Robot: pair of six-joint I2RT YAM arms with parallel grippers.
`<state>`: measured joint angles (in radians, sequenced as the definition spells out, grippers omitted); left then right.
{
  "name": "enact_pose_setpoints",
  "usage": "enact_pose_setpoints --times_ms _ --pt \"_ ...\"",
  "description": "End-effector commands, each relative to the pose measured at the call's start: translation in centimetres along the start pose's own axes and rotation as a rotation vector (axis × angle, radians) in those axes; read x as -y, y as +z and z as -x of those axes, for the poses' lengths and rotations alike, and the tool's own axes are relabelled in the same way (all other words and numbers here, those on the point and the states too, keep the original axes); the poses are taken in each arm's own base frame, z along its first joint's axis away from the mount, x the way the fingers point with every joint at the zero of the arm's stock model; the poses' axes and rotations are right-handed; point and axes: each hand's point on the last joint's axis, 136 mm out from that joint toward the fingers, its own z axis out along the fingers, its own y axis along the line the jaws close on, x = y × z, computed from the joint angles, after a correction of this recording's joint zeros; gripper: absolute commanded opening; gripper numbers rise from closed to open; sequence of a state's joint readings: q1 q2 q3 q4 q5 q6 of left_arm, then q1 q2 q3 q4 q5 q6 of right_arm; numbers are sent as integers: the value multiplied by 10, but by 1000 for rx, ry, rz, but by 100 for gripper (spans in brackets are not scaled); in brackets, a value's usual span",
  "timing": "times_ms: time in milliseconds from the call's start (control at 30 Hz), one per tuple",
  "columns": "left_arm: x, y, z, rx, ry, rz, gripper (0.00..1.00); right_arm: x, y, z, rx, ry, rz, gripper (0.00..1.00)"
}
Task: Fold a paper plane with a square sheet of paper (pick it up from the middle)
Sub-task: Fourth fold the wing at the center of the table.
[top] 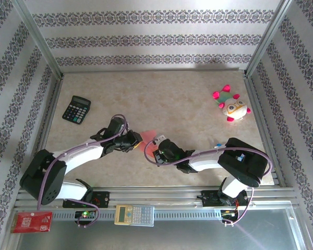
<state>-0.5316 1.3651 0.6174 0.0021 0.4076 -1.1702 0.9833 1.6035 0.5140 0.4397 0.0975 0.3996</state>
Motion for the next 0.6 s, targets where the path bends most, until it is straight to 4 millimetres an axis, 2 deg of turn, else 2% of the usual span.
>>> enact_pose_setpoints --times_ms 0,200,300,567 --pt "9 11 -9 -34 28 -45 18 -8 -6 15 82 108 73 0" --pt "6 25 -16 -53 36 -36 12 -3 -8 15 113 224 103 0" --pt "-2 29 -16 -46 25 -18 10 -1 -9 17 130 273 118 0" --pt "-5 43 -12 -56 52 2 8 5 -8 14 125 378 151 0"
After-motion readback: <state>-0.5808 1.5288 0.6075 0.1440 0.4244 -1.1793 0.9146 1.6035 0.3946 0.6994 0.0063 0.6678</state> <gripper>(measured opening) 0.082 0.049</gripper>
